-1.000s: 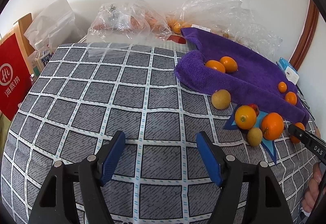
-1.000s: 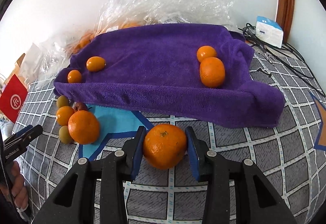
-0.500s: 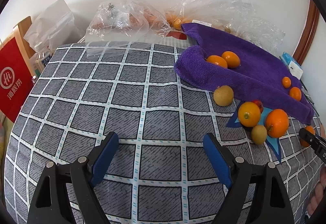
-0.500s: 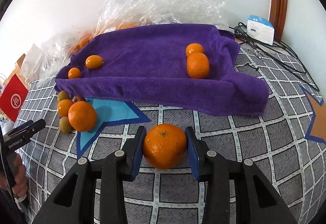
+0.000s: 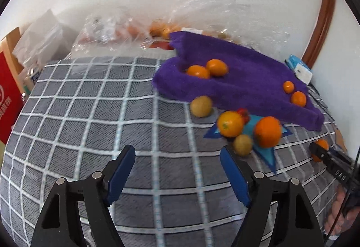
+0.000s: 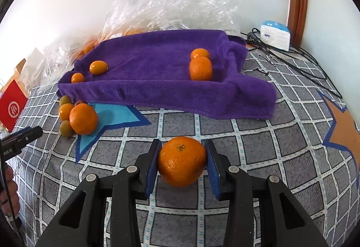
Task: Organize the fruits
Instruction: 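Grasp a small yellow-green fruit with the left gripper while the right gripper holds the orange, then carry both held fruits over the purple towel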
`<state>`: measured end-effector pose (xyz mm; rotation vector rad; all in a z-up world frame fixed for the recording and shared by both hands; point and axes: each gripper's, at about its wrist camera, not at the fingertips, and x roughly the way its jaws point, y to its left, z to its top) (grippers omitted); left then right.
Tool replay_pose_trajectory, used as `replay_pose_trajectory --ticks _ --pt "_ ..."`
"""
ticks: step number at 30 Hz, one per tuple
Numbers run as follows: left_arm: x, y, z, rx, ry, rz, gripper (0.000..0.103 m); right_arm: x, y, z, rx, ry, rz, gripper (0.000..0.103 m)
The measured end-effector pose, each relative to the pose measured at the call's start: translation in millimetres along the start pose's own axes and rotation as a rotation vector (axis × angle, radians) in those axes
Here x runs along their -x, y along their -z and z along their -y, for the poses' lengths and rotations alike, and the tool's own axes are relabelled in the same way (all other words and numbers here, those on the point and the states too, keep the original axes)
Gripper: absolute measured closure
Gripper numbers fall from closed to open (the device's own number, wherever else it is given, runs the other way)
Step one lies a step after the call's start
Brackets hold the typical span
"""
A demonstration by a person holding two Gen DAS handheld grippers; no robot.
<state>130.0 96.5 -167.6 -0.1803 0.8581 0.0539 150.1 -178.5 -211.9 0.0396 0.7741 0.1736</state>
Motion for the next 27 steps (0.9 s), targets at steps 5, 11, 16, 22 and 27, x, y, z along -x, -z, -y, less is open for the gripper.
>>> replay_pose_trajectory --ticks 5,11,16,22,27 --pt "-10 -22 10 0.049 0.011 0.013 0.050 1 1 8 -0.021 -0.012 0.001 0.064" --pt "-33 -38 11 0.122 0.057 -0.016 0.053 -1 2 8 -0.019 -0.036 0.003 0.064" --pt "-46 -37 17 0.115 0.052 -0.007 0.064 -3 3 7 -0.014 -0.034 -0.003 0.064" --pt "-50 -31 9 0.157 0.099 0.004 0.077 -2 4 7 -0.016 -0.013 0.003 0.064" --pt "-38 -26 -2 0.206 0.135 0.046 0.077 -1 4 6 -0.012 -0.011 0.008 0.064"
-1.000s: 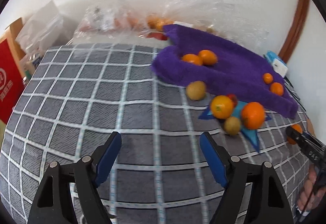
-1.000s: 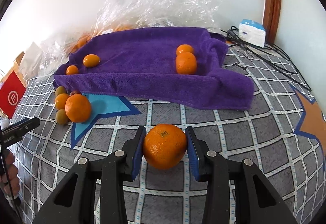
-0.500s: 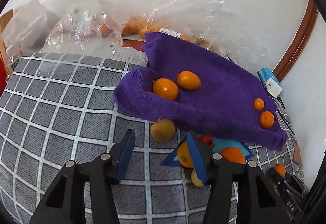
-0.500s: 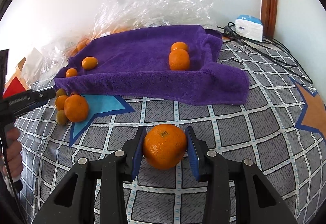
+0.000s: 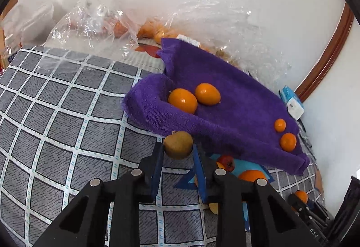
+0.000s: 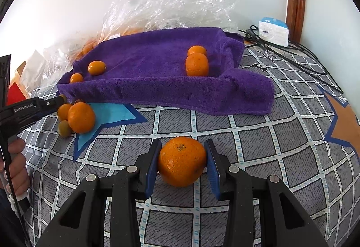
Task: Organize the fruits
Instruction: 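Carry both held fruits over the purple towel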
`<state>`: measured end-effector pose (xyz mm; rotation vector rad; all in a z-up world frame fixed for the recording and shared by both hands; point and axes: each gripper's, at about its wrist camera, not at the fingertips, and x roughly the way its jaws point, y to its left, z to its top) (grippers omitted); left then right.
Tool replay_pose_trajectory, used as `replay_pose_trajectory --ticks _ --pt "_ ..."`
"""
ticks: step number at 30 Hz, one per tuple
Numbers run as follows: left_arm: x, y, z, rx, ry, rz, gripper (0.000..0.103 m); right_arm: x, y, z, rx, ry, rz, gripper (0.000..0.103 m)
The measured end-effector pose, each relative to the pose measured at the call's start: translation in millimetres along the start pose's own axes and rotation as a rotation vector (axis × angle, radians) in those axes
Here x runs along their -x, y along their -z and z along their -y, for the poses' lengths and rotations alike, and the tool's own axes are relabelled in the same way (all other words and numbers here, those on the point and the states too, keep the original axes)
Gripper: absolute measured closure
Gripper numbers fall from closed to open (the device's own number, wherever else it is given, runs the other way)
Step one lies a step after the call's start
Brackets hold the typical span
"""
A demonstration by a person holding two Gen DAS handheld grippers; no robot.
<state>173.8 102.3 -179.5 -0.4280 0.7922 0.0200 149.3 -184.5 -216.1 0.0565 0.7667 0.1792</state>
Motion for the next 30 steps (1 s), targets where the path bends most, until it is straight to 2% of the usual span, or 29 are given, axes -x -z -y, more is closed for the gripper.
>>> replay_pose_trajectory --ticks 9,15,19,23,30 --pt "18 -4 -2 0.004 0.013 0.079 0.078 3 0 11 -0.060 -0.004 0.015 0.064" --pt "30 -7 3 -0.031 -0.035 0.129 0.078 4 -1 13 -0.070 0.020 0.010 0.064" --pt "45 -6 -7 0.002 -0.010 0.112 0.078 7 -2 15 -0.084 0.023 0.007 0.064" --pt "63 -5 -10 -0.033 -0.051 0.110 0.078 17 -6 14 -0.083 0.022 0.020 0.064" --pt "90 -9 -10 -0.025 -0.038 0.117 0.078 35 -21 6 -0.056 0.033 0.048 0.064"
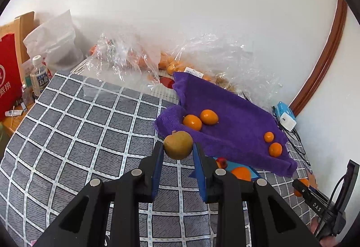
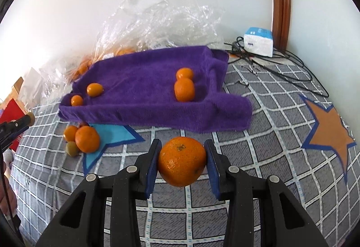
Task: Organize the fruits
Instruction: 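Carry both held fruits over the purple towel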
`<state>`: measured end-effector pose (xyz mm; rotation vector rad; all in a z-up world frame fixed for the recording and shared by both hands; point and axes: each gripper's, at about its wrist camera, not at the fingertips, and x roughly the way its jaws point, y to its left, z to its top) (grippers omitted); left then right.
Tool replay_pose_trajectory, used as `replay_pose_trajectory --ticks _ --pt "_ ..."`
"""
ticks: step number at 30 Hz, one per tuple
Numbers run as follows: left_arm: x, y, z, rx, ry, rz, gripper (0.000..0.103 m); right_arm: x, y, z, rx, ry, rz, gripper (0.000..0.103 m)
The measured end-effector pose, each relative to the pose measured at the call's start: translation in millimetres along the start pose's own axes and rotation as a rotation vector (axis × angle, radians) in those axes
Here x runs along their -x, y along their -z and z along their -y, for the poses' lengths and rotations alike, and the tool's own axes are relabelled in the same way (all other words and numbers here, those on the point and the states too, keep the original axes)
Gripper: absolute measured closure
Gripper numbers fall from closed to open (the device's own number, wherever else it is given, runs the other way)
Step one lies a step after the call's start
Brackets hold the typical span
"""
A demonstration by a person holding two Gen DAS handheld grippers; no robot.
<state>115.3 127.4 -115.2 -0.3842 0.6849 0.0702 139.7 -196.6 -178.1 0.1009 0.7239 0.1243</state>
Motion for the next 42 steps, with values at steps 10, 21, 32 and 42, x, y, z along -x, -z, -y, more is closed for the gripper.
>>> replay_pose_trajectory --ticks 10,21,32,42 --pt "15 -14 13 -0.010 0.031 0.009 0.078 25 -29 -9 0.025 -0.009 0.067 0.064" --pt "7 -43 37 -0.036 0.048 0.015 0.078 16 -69 -14 0.059 -0.005 0.093 0.064" --pt "-23 -71 57 -0.050 0.037 0.008 0.077 -5 -108 -10 0.069 -0.006 0.115 0.064" --pt "-78 -94 52 -0.038 0.002 -0.032 0.078 -49 -143 -3 0.058 -0.004 0.112 0.064"
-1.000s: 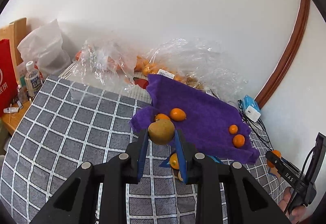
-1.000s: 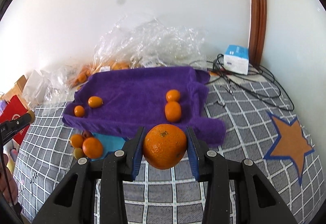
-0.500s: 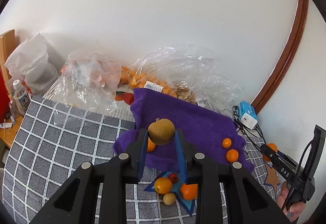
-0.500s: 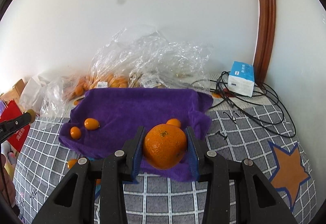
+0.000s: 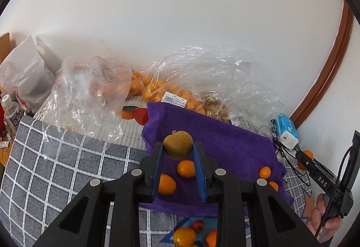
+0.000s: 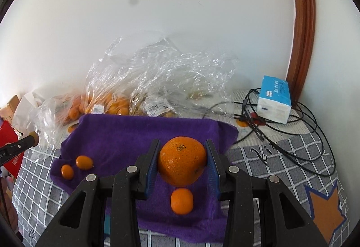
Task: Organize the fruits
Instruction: 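Carry both held fruits over the purple towel, then open both grippers to drop the fruits onto the towel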
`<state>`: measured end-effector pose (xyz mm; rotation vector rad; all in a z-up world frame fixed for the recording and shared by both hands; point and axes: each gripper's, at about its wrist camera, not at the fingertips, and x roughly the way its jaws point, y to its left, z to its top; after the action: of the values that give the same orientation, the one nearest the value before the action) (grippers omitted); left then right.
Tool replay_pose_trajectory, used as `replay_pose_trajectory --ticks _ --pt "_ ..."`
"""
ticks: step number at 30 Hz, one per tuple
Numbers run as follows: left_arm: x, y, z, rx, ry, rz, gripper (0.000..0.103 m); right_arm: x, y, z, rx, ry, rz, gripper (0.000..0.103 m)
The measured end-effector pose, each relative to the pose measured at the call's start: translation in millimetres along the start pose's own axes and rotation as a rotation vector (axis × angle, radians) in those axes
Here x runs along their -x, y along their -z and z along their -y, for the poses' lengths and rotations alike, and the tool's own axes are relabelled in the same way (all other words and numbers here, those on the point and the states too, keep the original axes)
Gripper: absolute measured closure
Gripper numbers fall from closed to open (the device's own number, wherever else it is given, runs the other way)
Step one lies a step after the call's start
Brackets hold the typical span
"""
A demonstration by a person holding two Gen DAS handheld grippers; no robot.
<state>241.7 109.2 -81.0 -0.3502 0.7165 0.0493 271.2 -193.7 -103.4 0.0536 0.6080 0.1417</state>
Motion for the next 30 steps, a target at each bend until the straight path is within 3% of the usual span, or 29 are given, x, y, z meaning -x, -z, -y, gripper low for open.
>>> replay_pose_trajectory --ticks 11,18,30 --pt "-68 -15 17 -0.020 -0.013 -0.068 0.077 -71 -16 -3 0.000 -0.018 -0.062 0.064" --pt "-104 -1 12 -0.039 -0.028 -0.118 0.077 -118 4 -4 0.017 0.011 -0.204 0.064" --pt "-128 11 2 -0.025 -0.042 -0.199 0.077 -133 9 -10 0.063 0.072 -0.270 0.064"
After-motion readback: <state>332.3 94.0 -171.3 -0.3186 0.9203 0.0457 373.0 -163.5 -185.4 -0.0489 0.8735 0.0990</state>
